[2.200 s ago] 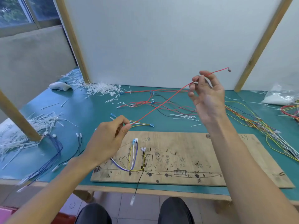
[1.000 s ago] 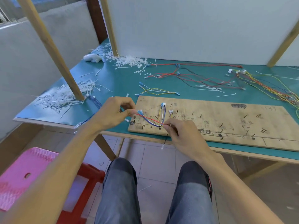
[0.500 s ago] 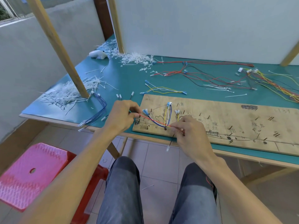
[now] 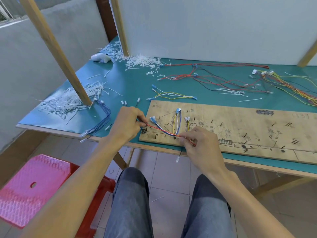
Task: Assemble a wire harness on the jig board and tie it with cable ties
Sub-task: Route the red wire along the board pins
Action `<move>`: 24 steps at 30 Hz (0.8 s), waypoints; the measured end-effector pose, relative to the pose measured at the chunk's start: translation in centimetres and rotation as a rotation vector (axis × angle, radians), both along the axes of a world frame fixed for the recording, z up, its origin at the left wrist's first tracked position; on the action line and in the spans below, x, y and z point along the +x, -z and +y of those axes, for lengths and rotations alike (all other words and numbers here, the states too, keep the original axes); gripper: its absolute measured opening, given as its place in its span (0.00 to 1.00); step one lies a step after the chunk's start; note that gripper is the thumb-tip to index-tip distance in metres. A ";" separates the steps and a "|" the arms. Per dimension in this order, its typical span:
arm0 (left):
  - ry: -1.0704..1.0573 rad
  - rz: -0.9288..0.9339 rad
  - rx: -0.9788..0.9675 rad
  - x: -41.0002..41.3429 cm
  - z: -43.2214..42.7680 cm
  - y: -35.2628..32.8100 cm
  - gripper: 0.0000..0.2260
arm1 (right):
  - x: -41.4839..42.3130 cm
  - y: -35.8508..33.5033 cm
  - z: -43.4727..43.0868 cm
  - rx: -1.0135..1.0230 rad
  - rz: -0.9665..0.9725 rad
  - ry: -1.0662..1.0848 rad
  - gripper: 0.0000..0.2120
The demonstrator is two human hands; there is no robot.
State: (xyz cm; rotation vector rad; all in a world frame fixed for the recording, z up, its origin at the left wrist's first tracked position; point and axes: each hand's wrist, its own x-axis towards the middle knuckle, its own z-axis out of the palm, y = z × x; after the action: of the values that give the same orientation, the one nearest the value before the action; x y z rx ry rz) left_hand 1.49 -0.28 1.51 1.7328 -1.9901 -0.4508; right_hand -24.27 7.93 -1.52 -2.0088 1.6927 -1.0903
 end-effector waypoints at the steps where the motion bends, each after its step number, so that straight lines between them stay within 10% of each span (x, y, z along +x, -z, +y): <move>1: 0.015 -0.013 0.009 0.0 -0.2 -0.1 0.10 | 0.0 -0.1 0.0 0.004 0.007 0.005 0.07; 15: 0.184 -0.289 -0.149 -0.5 3.0 -1.8 0.21 | -1.1 -0.3 -0.2 0.161 0.019 -0.021 0.11; 24: 0.376 -0.252 -0.344 -6.4 7.9 0.6 0.10 | -1.2 -0.7 0.4 0.194 -0.096 0.059 0.08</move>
State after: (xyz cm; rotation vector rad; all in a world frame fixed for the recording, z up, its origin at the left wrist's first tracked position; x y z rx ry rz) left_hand -4.94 7.67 0.91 1.2575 -2.4158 0.0026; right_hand -25.44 8.38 -0.87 -1.7707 1.7453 -0.9827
